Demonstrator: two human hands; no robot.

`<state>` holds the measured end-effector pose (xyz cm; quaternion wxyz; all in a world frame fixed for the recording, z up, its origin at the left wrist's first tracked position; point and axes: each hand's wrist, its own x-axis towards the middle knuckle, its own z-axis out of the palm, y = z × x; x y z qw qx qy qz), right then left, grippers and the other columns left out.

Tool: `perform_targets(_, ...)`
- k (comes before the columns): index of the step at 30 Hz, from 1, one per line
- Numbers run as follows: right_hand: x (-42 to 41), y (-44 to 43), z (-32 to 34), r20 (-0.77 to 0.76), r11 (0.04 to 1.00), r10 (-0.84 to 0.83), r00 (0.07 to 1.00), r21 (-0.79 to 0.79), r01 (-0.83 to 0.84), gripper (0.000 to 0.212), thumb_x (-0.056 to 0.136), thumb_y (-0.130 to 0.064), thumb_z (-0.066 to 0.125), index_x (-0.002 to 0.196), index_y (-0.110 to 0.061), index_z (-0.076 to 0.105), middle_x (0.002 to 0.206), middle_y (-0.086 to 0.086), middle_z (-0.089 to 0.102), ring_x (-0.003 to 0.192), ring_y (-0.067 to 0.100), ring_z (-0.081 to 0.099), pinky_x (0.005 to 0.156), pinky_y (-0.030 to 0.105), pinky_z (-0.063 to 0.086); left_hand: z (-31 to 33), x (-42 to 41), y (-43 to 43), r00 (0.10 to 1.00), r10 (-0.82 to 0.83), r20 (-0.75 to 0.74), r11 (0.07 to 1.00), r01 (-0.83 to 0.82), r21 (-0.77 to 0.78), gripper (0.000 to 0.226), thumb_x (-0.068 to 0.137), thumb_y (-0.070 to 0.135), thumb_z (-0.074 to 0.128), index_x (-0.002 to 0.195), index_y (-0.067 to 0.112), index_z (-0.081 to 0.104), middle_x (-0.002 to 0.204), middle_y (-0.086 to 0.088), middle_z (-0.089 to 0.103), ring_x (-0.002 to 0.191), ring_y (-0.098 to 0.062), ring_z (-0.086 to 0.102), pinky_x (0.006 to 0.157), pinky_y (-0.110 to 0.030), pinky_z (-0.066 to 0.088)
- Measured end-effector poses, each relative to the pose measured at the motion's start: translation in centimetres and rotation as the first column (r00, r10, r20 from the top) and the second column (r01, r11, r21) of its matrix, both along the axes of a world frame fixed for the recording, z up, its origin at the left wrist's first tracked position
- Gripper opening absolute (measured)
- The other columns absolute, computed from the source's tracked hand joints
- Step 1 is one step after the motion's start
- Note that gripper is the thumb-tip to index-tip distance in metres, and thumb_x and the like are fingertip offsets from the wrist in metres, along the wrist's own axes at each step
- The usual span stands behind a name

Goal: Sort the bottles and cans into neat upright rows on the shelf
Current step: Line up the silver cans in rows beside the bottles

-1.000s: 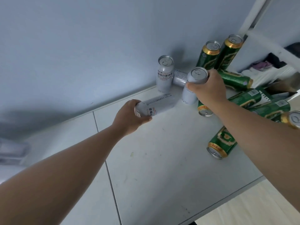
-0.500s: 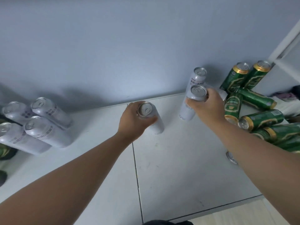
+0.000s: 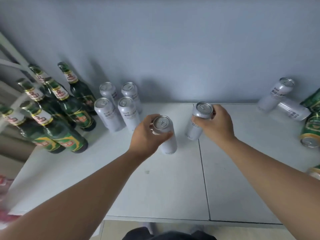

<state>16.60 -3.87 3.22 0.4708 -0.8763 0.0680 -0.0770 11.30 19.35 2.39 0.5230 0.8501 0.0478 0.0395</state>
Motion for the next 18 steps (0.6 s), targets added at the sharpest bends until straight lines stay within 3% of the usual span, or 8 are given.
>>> perform_targets(5, -1.5, 6.9, 0.1, -0.005, 0.996, 0.093, 0.996, -0.008, -0.093, 0.035, 0.066, -0.036, 0.086, 0.084, -0.025, 0.058, 0.085, -0.01, 0.064, 0.077, 0.01, 0.061, 0.065, 0.031, 0.047, -0.5, -2.2, 7.0, 0.996, 0.091, -0.01, 0.995, -0.09, 0.044, 0.054, 0.068, 0.042, 0.087, 0.115, 0.04, 0.06, 0.103, 0.023, 0.069, 0.094, 0.005, 0.063, 0.081, -0.021, 0.052)
perform_targets(8, -2.1, 10.4, -0.2, -0.011, 0.988, 0.157, 0.988, -0.009, -0.157, 0.037, 0.067, -0.039, 0.085, 0.091, -0.024, 0.062, 0.089, -0.011, 0.065, 0.08, 0.01, 0.062, 0.066, 0.03, 0.048, -0.6, -2.9, 10.7, 0.991, 0.131, -0.005, 0.988, -0.13, 0.087, 0.051, 0.068, 0.043, 0.086, 0.11, 0.043, 0.059, 0.1, 0.022, 0.069, 0.092, 0.005, 0.064, 0.08, -0.024, 0.053)
perform_targets(15, -2.1, 17.2, -0.7, -0.057, 0.966, 0.249, 0.967, -0.058, -0.252, 0.045, 0.061, -0.049, 0.082, 0.095, -0.026, 0.061, 0.094, -0.011, 0.066, 0.084, 0.01, 0.064, 0.068, 0.032, 0.051, -1.1, -2.5, 17.1, 0.985, 0.171, 0.023, 0.975, -0.172, 0.143, 0.063, 0.07, 0.04, 0.085, 0.127, 0.031, 0.062, 0.106, 0.017, 0.068, 0.097, -0.004, 0.064, 0.082, -0.026, 0.051)
perform_targets(18, -2.1, 19.0, -0.9, -0.071, 0.954, 0.288, 0.955, -0.067, -0.292, 0.045, 0.06, -0.05, 0.081, 0.093, -0.028, 0.061, 0.094, -0.01, 0.066, 0.084, 0.011, 0.064, 0.068, 0.032, 0.051, -1.3, -2.0, 18.5, 0.987, 0.16, 0.032, 0.976, -0.163, 0.143, 0.06, 0.068, 0.04, 0.084, 0.124, 0.035, 0.063, 0.105, 0.018, 0.07, 0.097, -0.004, 0.065, 0.082, -0.027, 0.053)
